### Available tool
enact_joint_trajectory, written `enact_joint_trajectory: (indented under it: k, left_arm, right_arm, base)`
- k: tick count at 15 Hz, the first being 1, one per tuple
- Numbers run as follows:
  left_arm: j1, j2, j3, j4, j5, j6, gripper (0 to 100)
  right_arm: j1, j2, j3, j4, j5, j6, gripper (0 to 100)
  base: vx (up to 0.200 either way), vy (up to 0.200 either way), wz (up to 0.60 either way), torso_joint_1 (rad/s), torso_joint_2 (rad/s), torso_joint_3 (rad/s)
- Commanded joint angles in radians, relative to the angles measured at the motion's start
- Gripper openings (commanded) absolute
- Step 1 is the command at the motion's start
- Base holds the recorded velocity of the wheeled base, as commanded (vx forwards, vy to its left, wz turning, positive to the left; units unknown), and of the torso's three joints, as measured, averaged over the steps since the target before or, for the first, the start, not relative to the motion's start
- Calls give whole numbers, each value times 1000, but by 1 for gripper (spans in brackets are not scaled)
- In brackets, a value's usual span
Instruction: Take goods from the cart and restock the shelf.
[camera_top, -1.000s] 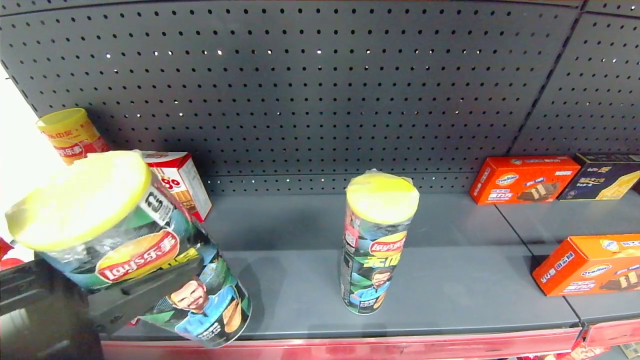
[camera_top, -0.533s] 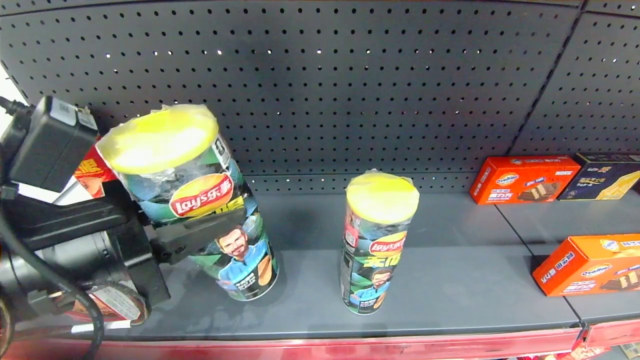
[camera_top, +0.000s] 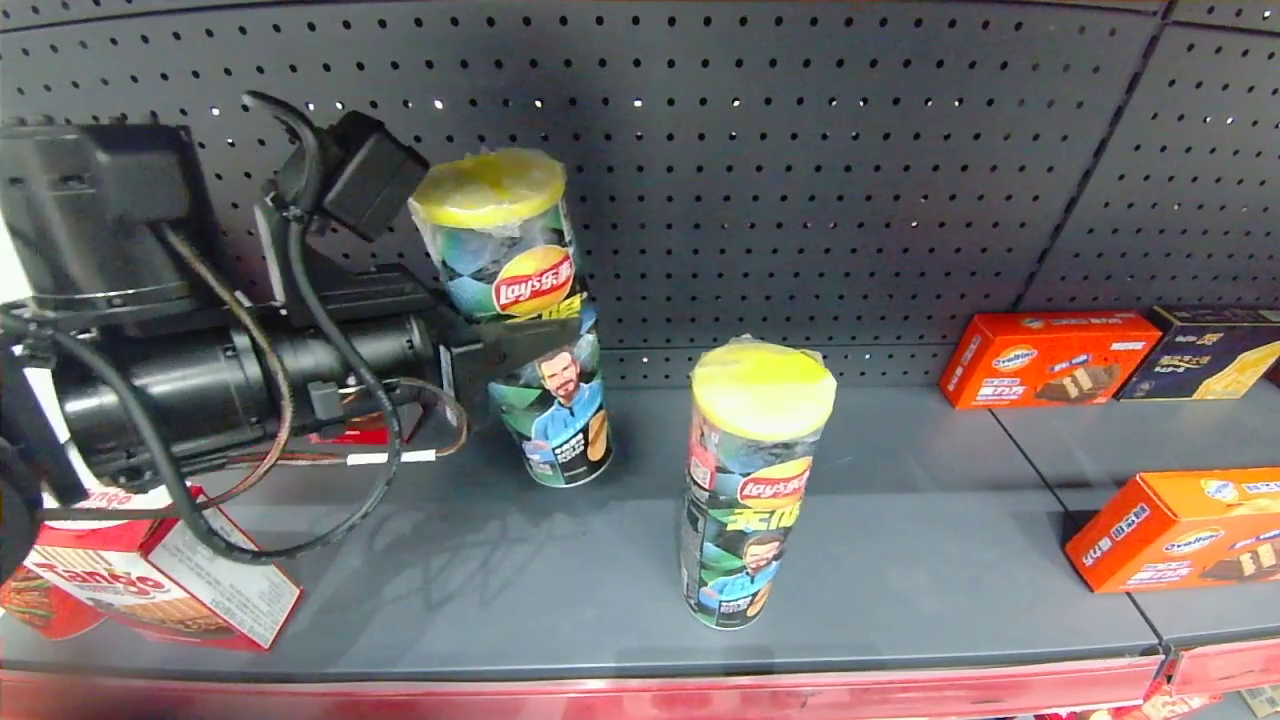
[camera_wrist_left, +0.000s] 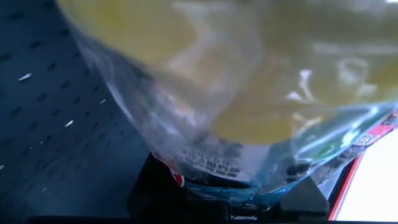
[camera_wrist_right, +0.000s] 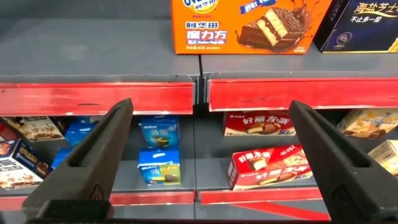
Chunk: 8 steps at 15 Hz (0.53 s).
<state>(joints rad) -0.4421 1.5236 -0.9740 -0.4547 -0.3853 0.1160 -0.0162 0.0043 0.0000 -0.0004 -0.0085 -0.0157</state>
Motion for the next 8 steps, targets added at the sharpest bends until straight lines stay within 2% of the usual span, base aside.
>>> enact_joint_trajectory:
  k: [1,2,4,6,8]
  left_arm:
    - [2,128,-114,14,-52,31,0]
    - [2,170,-164,24,-55,37,0]
    - [3,222,-276,152,-58,39,0]
    - [3,260,-348,228,-81,42,0]
    - [3,291,-371,225,-84,45,0]
  right_arm:
    - [1,3,0,-1,1,-1,100]
    - [1,3,0,-1,-1,0,100]
    - [1,3,0,-1,-1,0,100]
    - [-1,3,0,0,1,-1,100]
    - [-1,3,0,-1,1,-1,100]
  base:
    - [0,0,0,0,0,0]
    - [0,0,0,0,0,0]
    - [0,0,0,0,0,0]
    - [0,0,0,0,0,0]
    - [0,0,0,0,0,0]
